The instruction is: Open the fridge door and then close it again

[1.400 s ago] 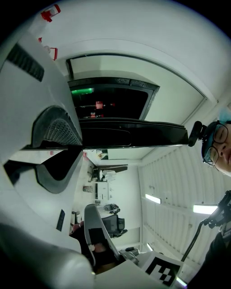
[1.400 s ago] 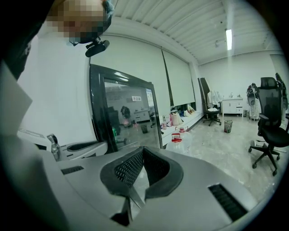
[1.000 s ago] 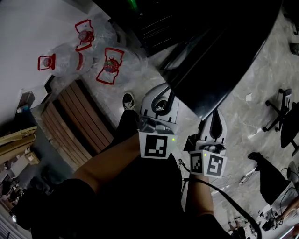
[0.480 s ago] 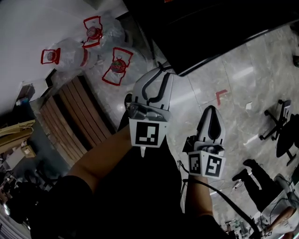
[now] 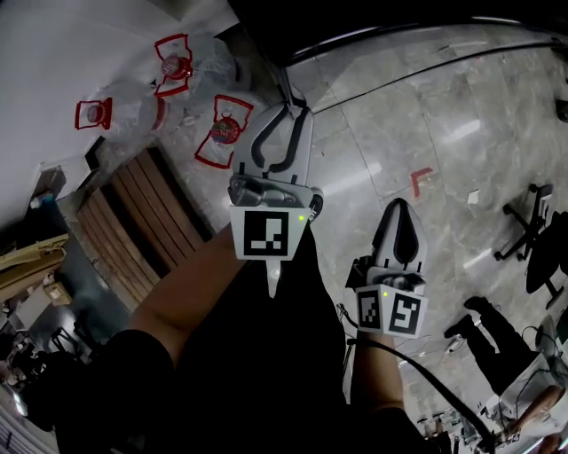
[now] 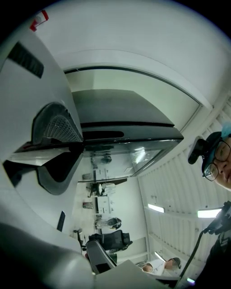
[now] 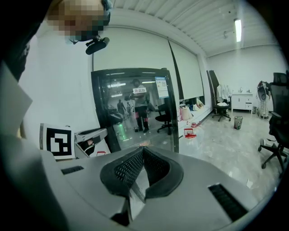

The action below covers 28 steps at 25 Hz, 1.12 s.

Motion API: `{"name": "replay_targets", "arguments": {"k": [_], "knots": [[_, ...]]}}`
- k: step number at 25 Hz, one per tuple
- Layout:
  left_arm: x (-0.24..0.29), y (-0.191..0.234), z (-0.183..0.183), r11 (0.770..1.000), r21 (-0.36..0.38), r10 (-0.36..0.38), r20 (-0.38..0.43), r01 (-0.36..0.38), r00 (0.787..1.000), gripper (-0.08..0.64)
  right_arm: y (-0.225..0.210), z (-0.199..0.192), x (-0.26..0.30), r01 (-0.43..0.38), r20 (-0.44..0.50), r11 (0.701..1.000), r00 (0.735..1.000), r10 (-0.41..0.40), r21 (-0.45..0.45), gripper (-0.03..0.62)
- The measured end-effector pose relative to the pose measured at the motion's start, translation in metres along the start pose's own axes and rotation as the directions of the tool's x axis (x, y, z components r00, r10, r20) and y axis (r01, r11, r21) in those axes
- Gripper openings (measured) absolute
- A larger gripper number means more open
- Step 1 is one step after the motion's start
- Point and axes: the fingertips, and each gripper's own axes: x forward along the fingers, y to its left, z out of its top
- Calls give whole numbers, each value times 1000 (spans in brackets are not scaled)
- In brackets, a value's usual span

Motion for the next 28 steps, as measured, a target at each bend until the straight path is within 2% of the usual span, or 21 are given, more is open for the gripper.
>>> {"name": "replay_targets", "arguments": {"k": [5, 9, 12, 15, 16, 19, 20, 24, 28], "knots": [[-3, -2, 1, 1000, 27, -15, -10, 15, 1000, 66, 7, 8, 0, 1, 13, 1000, 1000, -1, 7, 15], [-17, 6, 10, 1000, 26, 2, -30, -1, 1000, 55, 33, 27, -4, -40, 32, 999, 999, 40, 0, 15], [-31, 7, 27, 999, 23, -21, -24, 22, 999, 28, 51, 54, -5, -70, 70, 997, 995, 71, -20, 15], [-48, 6, 58, 998, 21, -67, 19, 66, 998, 9, 71, 82, -12, -105, 107, 994, 988, 109, -41, 15], [-55, 7, 68, 997, 0, -81, 30, 81, 996, 8, 79, 91, -16, -120, 120, 992, 985, 124, -46, 15], [-78, 16, 102, 983, -161, -82, 59, 91, 995, 7, 103, 119, -30, -176, 147, 983, 972, 181, -47, 15], [-86, 19, 114, 978, -186, -88, 66, 98, 994, 8, 111, 127, -35, -197, 153, 979, 967, 203, -56, 15], [-112, 25, 159, 970, -194, -130, 96, 147, 987, 8, 140, 157, -57, -241, 179, 959, 947, 265, -148, 15], [-142, 29, 194, 966, -188, -160, 112, 178, 981, 6, 156, 184, -85, -232, 214, 955, 939, 269, -184, 15]]}}
